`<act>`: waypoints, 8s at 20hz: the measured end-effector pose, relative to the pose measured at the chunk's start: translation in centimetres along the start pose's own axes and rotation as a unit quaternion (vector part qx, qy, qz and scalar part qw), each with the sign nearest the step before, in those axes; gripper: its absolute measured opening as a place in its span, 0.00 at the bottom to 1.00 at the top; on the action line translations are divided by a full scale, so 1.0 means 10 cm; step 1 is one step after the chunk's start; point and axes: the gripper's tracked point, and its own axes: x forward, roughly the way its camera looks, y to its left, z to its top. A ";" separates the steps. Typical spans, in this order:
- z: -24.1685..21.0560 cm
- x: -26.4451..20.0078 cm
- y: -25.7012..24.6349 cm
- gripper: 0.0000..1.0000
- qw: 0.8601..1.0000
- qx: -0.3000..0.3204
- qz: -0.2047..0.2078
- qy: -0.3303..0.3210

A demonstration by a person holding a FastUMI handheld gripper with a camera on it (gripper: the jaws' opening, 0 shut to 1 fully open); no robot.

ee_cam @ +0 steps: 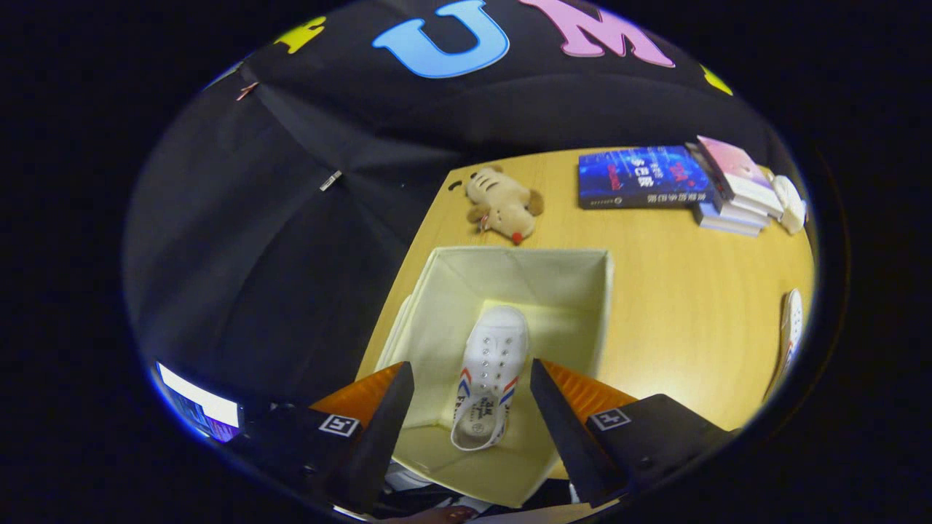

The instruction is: Open the storage box then place both shoes into the box .Put the left shoe in first, then the right shoe, with the right side of both shoes facing outward in a uniform manner.

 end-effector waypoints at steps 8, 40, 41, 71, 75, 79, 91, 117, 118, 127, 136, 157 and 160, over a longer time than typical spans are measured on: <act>0.14 -1.30 -1.21 0.99 0.993 -0.086 -0.055 -0.053; -1.19 -1.73 -5.34 0.99 0.971 0.032 -0.223 0.082; -1.19 -1.70 -5.38 0.98 0.970 0.032 -0.224 0.086; -0.45 -1.63 -3.54 0.08 0.985 0.069 -0.150 0.055; -0.21 -1.68 -2.93 0.08 0.990 0.057 -0.126 0.035; -0.09 -1.64 -2.31 0.08 0.993 0.064 -0.095 0.023; -0.04 -1.10 -0.53 0.08 0.997 0.079 -0.011 0.008; -0.31 -0.08 0.08 0.08 0.996 0.049 -0.062 0.038; -0.37 -0.03 0.05 0.08 0.995 0.048 -0.069 0.047; -0.25 -0.15 0.46 0.98 0.999 -0.028 -0.019 0.015; 0.76 -1.16 0.23 0.99 0.971 -0.120 -0.064 -0.194; 1.28 -2.86 -1.92 0.98 0.912 -0.101 -0.207 -0.340; 1.29 -2.83 -1.98 0.98 0.911 -0.114 -0.206 -0.338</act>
